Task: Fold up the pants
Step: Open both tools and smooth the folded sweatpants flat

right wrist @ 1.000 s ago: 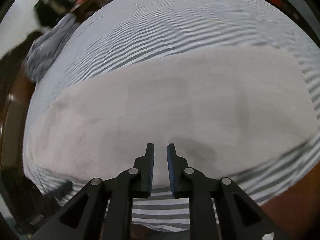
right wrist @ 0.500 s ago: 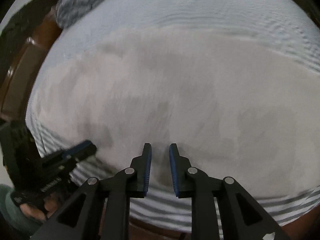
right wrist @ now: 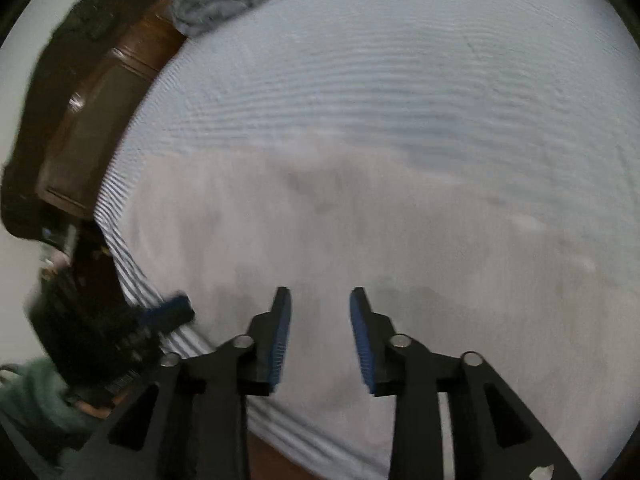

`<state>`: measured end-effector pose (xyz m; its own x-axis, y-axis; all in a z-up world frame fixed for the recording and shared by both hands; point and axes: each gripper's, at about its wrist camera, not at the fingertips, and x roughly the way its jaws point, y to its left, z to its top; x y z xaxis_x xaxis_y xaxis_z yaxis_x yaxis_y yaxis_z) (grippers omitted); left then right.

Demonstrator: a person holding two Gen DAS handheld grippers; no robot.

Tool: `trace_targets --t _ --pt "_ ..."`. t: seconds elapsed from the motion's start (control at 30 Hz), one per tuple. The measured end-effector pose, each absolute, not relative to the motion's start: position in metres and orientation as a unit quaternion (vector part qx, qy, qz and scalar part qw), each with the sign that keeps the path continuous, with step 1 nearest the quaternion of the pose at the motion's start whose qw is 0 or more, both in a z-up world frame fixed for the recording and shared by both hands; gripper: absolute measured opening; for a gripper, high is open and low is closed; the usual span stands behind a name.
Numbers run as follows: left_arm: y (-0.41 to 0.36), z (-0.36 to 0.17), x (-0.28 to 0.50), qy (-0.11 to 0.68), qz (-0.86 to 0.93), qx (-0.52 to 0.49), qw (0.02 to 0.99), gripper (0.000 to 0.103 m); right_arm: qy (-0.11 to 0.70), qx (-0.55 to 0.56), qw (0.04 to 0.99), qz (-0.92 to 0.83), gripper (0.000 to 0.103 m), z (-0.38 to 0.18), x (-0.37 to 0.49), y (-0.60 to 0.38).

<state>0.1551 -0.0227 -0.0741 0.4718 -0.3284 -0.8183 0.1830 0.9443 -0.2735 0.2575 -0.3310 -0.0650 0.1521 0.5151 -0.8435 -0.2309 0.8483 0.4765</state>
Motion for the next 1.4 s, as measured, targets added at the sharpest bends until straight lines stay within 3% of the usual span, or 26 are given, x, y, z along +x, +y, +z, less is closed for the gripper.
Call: trace_targets --t 0.17,0.33,0.47,0.63,0.83,1.1,1.23,1.4 --pt "-0.005 -0.11 0.169 0.531 -0.111 -0.07 0.837 0.02 0.629 0.155 0.709 0.279 0.034 -0.082 0.348 -0.306" --pt "-0.003 -0.111 0.155 0.517 -0.132 -0.05 0.844 0.02 0.673 0.187 0.652 0.295 0.034 -0.126 0.39 -0.283" --pt "0.001 -0.098 0.166 0.518 -0.143 -0.102 0.837 0.02 0.694 0.198 0.617 0.314 0.027 -0.156 0.387 -0.27" --pt "-0.024 -0.074 0.207 0.466 -0.163 -0.107 0.863 0.021 0.698 0.197 0.598 0.342 0.026 -0.159 0.366 -0.276" --pt "-0.053 -0.106 0.242 0.517 -0.135 -0.075 0.842 0.021 0.707 0.177 0.577 0.37 0.026 -0.162 0.354 -0.277" --pt "-0.052 -0.113 0.216 0.496 -0.136 -0.032 0.857 0.021 0.701 0.239 0.567 0.361 0.027 -0.178 0.377 -0.268" --pt "-0.045 -0.116 0.215 0.496 -0.138 -0.052 0.855 0.021 0.685 0.214 0.599 0.354 0.013 -0.166 0.377 -0.262" --pt "-0.044 -0.116 0.215 0.489 -0.134 -0.041 0.861 0.021 0.646 0.195 0.652 0.346 0.007 -0.131 0.378 -0.26"
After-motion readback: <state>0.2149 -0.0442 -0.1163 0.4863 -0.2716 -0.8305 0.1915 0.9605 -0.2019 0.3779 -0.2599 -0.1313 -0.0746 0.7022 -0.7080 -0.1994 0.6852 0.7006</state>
